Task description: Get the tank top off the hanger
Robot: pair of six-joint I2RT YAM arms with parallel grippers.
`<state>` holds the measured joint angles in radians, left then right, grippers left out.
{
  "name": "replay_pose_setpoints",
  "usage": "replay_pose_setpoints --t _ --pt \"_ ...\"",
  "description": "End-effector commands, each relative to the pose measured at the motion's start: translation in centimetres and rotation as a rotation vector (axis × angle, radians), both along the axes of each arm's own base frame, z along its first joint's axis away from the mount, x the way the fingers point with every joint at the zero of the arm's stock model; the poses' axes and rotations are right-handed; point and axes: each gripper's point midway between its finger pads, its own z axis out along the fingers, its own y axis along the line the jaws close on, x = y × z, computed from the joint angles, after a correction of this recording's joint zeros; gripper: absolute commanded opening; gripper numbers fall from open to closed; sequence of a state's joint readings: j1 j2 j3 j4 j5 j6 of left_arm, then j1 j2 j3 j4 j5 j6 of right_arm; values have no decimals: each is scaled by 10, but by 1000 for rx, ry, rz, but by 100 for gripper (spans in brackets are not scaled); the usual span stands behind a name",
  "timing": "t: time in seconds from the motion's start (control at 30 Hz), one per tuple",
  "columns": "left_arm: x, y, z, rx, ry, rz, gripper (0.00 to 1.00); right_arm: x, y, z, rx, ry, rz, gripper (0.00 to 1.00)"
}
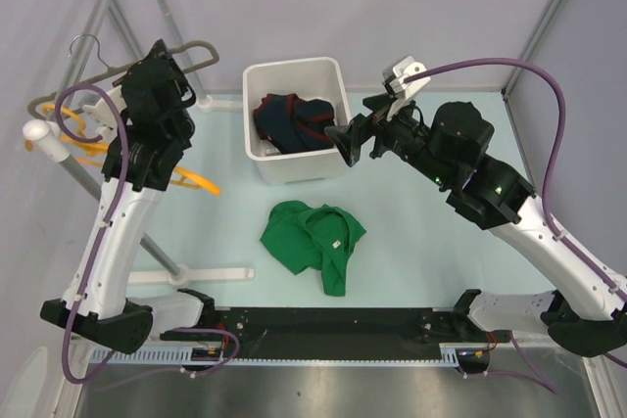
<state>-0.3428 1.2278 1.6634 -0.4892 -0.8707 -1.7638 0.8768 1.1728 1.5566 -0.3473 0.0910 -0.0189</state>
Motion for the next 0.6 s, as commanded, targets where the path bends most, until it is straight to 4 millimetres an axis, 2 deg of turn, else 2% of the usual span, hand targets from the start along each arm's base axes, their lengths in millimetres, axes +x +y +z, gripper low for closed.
replay_pose_setpoints --t 0.0,0.1,0.27,0.3,0.33,0.37,0.43,0.47,0.53,0.57 --pt "-4 14 4 -76 -56 10 0 1 -7 4 1 -19 -24 99" --pt "-7 18 -1 -91 -58 8 0 0 -7 3 4 -20 -22 100" --pt "-2 11 -14 -101 -55 -35 0 0 -5 3 18 -21 -18 100" --pt "-2 10 -13 -92 -53 -40 3 0 -5 4 20 -21 -18 100" --pt "-4 9 -12 -69 -48 -49 7 1 -5 2 19 -18 -16 100" --pt "-4 9 -11 -62 -48 -54 17 1 -5 3 20 -19 -17 100" --pt "-6 6 -7 -29 -53 -72 30 1 -3 2 25 -16 -13 100" --pt "-8 5 -5 -14 -52 -76 42 1 -2 2 29 -17 -11 100" --pt "-8 4 -1 56 -30 -84 52 1 0 0 32 -12 -4 100" --pt "-9 3 3 71 -32 -91 61 1 0 0 34 -12 -4 100"
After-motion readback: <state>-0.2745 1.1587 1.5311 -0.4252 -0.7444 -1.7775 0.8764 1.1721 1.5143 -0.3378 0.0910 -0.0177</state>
